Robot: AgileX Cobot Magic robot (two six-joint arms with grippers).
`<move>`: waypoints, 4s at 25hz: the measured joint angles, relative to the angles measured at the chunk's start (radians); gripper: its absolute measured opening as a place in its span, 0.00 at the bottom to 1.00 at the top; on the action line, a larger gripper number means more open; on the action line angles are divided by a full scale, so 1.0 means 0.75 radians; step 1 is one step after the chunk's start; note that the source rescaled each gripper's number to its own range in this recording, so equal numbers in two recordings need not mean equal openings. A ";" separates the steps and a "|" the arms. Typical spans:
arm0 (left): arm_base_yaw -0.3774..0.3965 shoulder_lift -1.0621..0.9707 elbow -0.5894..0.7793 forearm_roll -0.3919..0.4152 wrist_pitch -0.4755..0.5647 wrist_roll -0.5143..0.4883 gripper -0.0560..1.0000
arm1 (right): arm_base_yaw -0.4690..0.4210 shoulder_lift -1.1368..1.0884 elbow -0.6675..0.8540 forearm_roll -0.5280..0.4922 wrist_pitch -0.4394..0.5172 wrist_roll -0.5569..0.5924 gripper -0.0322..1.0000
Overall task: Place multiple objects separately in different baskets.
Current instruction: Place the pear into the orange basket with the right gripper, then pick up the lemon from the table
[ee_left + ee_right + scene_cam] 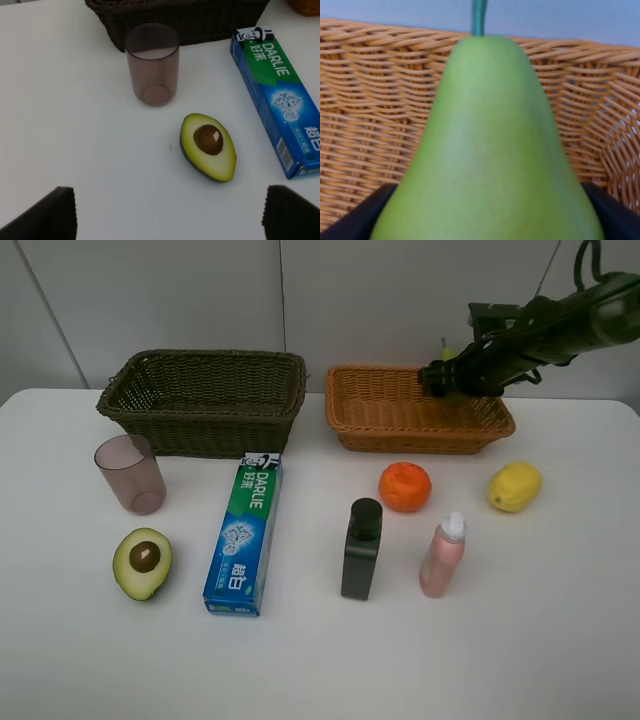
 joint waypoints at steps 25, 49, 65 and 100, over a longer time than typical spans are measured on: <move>0.000 0.000 0.000 0.000 0.000 0.000 0.98 | 0.000 -0.084 -0.003 -0.001 0.172 0.004 0.91; 0.000 0.000 0.000 0.000 0.004 0.000 0.98 | -0.003 -0.355 0.078 -0.091 0.858 0.004 0.91; 0.000 0.000 0.000 0.000 0.008 0.000 0.98 | -0.060 -0.529 0.491 -0.107 0.736 0.142 0.91; 0.000 0.000 0.000 0.000 0.008 0.000 0.98 | -0.248 -0.325 0.497 -0.051 0.535 0.633 0.91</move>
